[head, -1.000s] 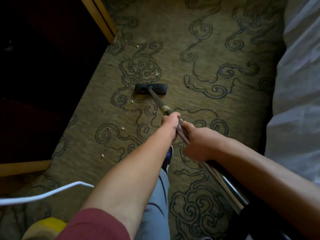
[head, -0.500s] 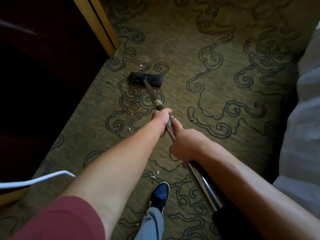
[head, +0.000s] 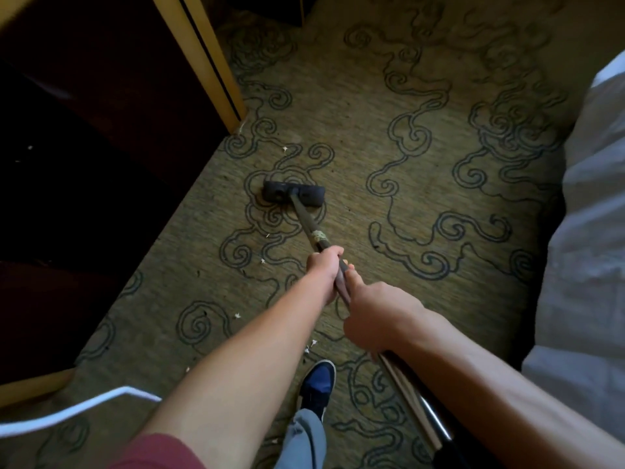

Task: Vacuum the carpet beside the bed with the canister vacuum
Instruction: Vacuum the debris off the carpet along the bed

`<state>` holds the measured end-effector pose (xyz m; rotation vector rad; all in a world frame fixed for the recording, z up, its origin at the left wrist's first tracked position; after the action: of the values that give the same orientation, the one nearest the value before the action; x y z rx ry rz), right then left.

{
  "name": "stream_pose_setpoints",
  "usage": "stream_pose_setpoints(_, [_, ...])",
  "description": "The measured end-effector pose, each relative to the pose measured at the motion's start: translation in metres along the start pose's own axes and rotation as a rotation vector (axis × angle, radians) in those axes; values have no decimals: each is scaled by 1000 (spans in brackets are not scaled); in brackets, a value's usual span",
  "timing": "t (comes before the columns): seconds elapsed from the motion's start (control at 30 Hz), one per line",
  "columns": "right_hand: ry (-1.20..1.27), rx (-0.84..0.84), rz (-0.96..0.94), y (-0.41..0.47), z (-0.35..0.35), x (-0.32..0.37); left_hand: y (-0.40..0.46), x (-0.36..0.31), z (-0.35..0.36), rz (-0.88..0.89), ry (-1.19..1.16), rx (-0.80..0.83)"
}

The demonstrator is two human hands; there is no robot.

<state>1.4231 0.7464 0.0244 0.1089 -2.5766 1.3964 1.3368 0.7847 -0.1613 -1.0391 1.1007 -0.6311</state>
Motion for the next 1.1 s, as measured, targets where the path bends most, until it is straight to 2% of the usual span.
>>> stream_pose_setpoints(0.17, [-16,33,30,3,-11,12,10,-13,-5,2,-10,4])
stream_pose_setpoints(0.4, [39,-65,18,49,-40,30,48,-60,-6,54,-36,36])
stream_pose_setpoints(0.5, [62,-115,11,82,-58,38,76,-96,-8,118,17,2])
stream_pose_setpoints(0.67, [120,-110,16,134,-85,49,114,-148,-4,139,67,1])
stream_pose_setpoints(0.8, [126,-93,11,158,-103,56,131,-182,-2,154,200,-6])
stream_pose_setpoints(0.93, [75,-28,-22,166,-112,69,124,-193,0,53,198,58])
stream_pose_setpoints(1.1, [30,-8,-42,143,-100,59,111,-171,5,69,176,69])
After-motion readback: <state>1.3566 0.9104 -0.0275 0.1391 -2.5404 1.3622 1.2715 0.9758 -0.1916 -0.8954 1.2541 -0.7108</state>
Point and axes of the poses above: each hand's wrist, its own y-axis towards the middle knuckle, its own z-axis out of the palm, x = y × z, the point moved 8 cm from there along y, towards the middle knuckle, and after that the axes turned 6 degrees about x, right-handed, at the moved point
